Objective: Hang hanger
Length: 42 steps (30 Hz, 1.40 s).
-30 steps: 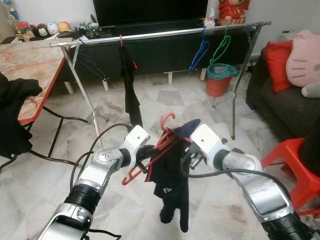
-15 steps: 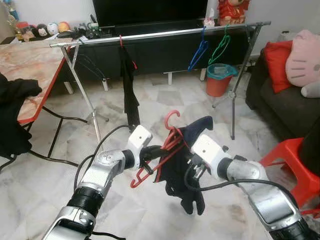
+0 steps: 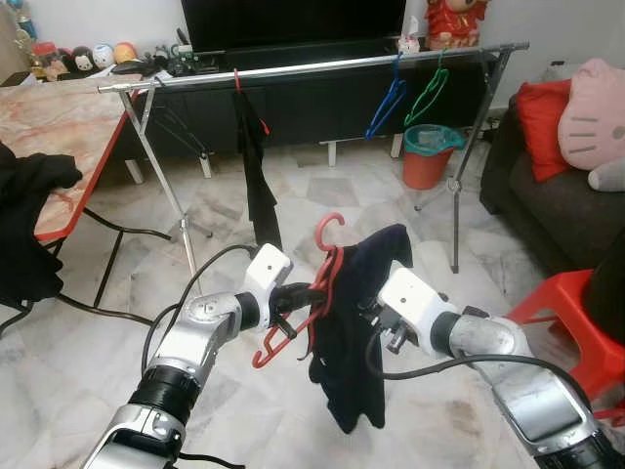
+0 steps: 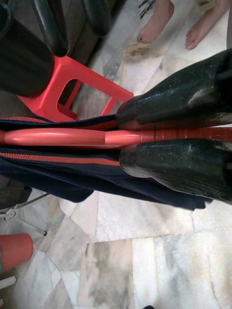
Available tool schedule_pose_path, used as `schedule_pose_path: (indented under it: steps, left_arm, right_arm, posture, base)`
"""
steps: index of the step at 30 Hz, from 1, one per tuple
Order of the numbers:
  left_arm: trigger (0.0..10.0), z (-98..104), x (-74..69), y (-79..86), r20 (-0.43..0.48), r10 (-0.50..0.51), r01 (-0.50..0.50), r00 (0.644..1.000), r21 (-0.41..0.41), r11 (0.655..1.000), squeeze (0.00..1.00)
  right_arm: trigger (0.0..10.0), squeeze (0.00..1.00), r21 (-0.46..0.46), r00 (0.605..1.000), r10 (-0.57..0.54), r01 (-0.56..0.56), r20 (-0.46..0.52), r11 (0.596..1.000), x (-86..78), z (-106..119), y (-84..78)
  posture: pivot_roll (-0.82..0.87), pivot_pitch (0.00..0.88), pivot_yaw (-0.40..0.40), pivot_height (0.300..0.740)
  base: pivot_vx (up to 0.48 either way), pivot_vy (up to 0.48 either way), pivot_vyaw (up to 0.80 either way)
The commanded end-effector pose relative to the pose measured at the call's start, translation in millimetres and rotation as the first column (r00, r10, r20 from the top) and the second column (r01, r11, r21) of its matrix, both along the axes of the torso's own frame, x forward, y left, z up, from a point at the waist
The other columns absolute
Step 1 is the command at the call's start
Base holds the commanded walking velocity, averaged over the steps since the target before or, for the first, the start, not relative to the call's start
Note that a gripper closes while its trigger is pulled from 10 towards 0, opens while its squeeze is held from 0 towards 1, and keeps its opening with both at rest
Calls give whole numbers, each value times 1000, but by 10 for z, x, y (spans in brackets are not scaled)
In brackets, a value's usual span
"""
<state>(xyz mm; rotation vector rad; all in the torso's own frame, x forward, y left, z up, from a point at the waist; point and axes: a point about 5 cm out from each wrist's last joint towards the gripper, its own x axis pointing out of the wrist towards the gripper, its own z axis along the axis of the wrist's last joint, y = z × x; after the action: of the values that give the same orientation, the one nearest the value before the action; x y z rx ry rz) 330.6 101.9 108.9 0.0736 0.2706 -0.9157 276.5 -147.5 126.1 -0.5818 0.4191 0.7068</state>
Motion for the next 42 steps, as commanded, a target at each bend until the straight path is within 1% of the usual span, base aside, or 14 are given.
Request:
schedule_pose_path:
  steps: [1, 5, 9, 10, 15, 18, 19, 20, 27, 31, 33, 35, 38, 42]
  left_arm:
    - [10000, 110, 24, 3, 49, 9, -7, 999, -44, 999, 0]
    - [10000, 97, 23, 16, 48, 11, -9, 999, -43, 999, 0]
    - [10000, 51, -5, 69, 40, -13, 13, 999, -9, 1000, 0]
    - [10000, 11, -30, 103, 27, -32, 31, 999, 11, 999, 0]
    - [10000, -61, -85, 170, -2, -72, 72, 997, 40, 997, 0]
    - [10000, -80, -139, 217, -23, -133, 134, 991, 53, 990, 0]
    - [10000, -79, -149, 227, -29, -145, 147, 989, 53, 988, 0]
    - [10000, -79, -165, 241, -36, -166, 168, 985, 57, 984, 0]
    - [10000, -57, -235, 285, -74, -274, 278, 959, 65, 958, 0]
    - [10000, -23, -272, 243, -77, -324, 327, 943, 29, 944, 0]
    - [10000, -6, -317, 212, -84, -384, 388, 919, 33, 921, 0]
    - [10000, 3, -334, 203, -89, -412, 417, 907, 39, 908, 0]
    - [10000, 47, -371, 191, -96, -464, 468, 881, 24, 883, 0]
    - [10000, 72, -436, 175, -116, -516, 520, 849, 8, 854, 0]
  right_arm:
    - [10000, 1000, -18, 999, 35, -35, 2, 999, -65, 29, 20]
    - [10000, 1000, -41, 999, 41, -41, 0, 998, -115, 40, -28]
    - [10000, 1000, -93, 998, -39, 43, 45, 995, -113, 135, -252]
    - [10000, 1000, -116, 994, -82, 90, 74, 989, -93, 202, -383]
    - [10000, 1000, -99, 986, -119, 131, 118, 986, -59, 347, -552]
    - [10000, 996, -85, 986, -97, 109, 137, 990, -25, 432, -668]
    - [10000, 890, -88, 986, -95, 107, 137, 990, -17, 441, -689]
    - [10000, 0, -82, 986, -92, 104, 136, 991, -3, 450, -713]
    - [10000, 0, -107, 996, -39, 48, 78, 993, 82, 391, -876]
    - [10000, 0, -61, 996, 83, -82, 13, 995, 50, 341, -827]
    - [10000, 0, -87, 987, 157, -160, -41, 983, 26, 277, -857]
    - [10000, 0, -88, 983, 176, -181, -58, 979, 34, 264, -880]
    - [10000, 0, -102, 980, 199, -199, -10, 975, 130, 325, -894]
    - [10000, 0, -85, 965, 258, -254, 39, 964, 213, 421, -810]
  posture:
    - [-172, 0, 12, 740]
    - [-172, 0, 12, 740]
    - [-175, 0, 12, 740]
    - [-180, 0, 15, 740]
    - [-182, 0, 16, 740]
    - [-177, 0, 14, 740]
    - [-177, 0, 14, 740]
    - [-177, 0, 14, 740]
    - [-169, 0, 10, 740]
    - [-170, 0, 9, 740]
    - [-167, 0, 6, 740]
    - [-168, 0, 7, 740]
    - [-171, 0, 7, 740]
    - [-166, 0, 10, 740]
  base:
    - [0, 0, 0]
    - [0, 0, 0]
    - [0, 0, 0]
    - [0, 0, 0]
    - [0, 0, 0]
    - [0, 0, 0]
    - [0, 0, 0]
    - [0, 0, 0]
    - [0, 0, 0]
    - [0, 0, 0]
    - [0, 0, 0]
    - [0, 0, 0]
    - [0, 0, 0]
    - [0, 0, 0]
